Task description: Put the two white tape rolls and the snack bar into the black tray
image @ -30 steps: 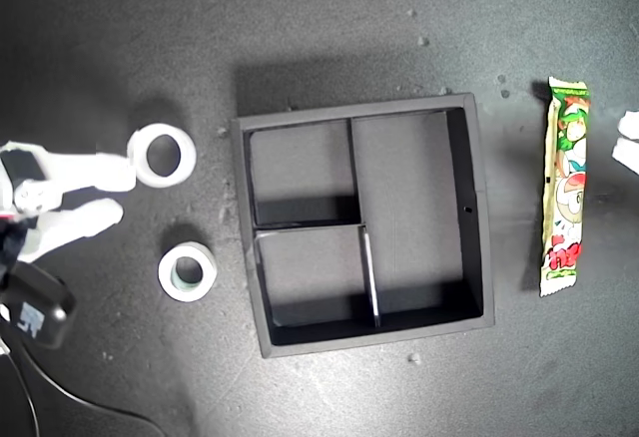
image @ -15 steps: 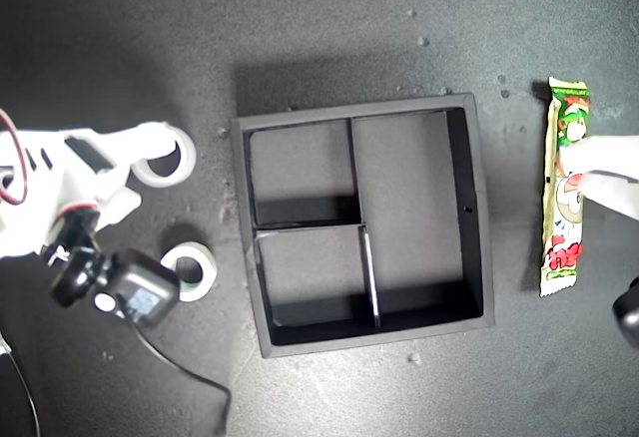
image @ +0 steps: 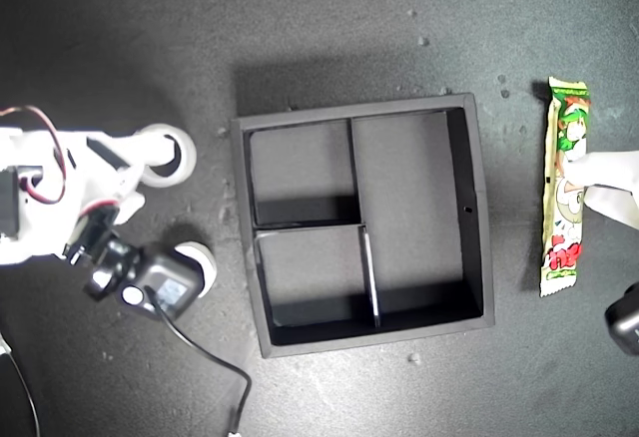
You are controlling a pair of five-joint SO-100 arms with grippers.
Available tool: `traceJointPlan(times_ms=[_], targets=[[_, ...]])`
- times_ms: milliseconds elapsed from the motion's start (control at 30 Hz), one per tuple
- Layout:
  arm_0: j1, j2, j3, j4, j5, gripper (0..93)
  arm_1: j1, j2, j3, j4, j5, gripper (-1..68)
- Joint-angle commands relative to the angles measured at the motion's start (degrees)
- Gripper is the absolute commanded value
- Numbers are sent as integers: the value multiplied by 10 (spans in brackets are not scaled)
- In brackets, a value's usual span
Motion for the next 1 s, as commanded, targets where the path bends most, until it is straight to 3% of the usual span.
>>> traceJointPlan(times_ms=[0, 333, 533, 800, 967], targets=[[5, 17, -12, 5, -4, 167, -1, 3, -8, 7, -1, 94], [-7, -65, -28, -16, 13, 170, -26, 1, 54, 11, -54, 97], [-34, -121, -48, -33, 28, 141, -51, -60, 88, 32, -73, 189], [-62, -134, -71, -30, 42, 58, -46, -100, 130, -66, -92, 227], [-72, -107, -104, 25, 55, 6, -44, -158, 132, -107, -97, 232]])
